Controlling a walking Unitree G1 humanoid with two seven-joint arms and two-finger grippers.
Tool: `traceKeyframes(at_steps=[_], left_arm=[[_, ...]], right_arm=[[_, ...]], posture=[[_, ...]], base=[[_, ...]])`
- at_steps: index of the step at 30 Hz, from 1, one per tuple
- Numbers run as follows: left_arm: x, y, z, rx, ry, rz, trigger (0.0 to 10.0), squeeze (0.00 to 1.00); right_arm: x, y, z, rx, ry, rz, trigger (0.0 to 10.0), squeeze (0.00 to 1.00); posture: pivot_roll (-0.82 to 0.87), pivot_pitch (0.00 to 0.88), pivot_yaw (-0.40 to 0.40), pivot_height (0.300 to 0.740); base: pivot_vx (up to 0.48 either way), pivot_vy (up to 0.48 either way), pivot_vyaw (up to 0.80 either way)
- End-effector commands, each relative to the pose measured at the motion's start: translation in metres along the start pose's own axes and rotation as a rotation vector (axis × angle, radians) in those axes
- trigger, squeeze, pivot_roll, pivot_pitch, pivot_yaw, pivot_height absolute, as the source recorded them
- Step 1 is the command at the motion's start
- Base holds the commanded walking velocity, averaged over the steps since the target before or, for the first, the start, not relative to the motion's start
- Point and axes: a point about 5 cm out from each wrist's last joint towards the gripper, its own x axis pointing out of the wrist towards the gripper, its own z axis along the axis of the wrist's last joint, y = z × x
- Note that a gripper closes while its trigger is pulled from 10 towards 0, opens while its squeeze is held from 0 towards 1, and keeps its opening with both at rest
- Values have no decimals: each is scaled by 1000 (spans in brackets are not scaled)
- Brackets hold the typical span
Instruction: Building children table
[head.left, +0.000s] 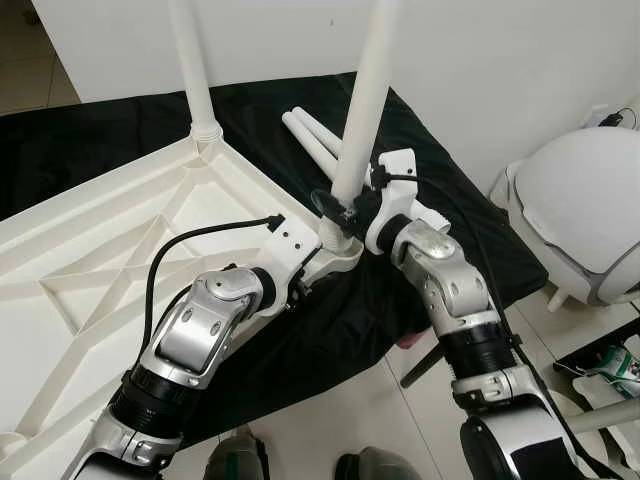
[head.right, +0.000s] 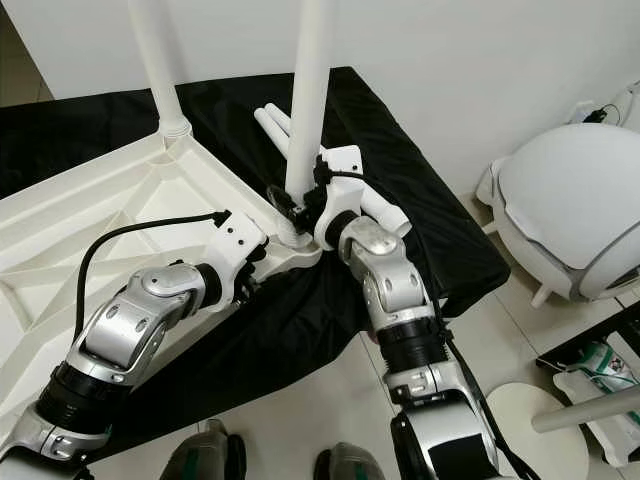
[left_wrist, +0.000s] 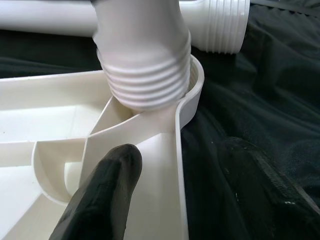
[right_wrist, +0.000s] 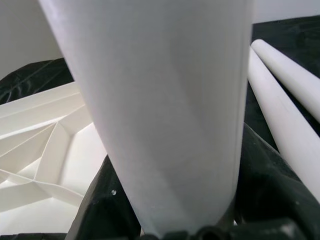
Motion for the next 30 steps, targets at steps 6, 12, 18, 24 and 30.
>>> traceKeyframes(at_steps=[6,12,18,24,30], left_arm=[[3,3,3,20,-8,33,10000,0],[2,3,4,21,-14,32,10000,0],[1,4,3,23,-11,32,10000,0],[1,4,3,28,-11,31,10000,0],[1,3,3,28,-12,24,10000,0]], right_arm=[[-5,-2,-7,32,22,-53,10000,0],[-7,-2,-16,59,58,-99,10000,0],[-10,-5,-19,41,80,-119,10000,0],[-15,-11,-23,41,104,-142,10000,0],[-17,-17,-29,50,113,-186,10000,0]], posture=[[-31,0,-18,740],[-30,6,-13,740],[-30,7,-10,740],[-36,10,-2,740],[-36,11,-1,740]], base=[[0,0,0],[0,0,0],[0,0,0],[0,0,0],[0,0,0]])
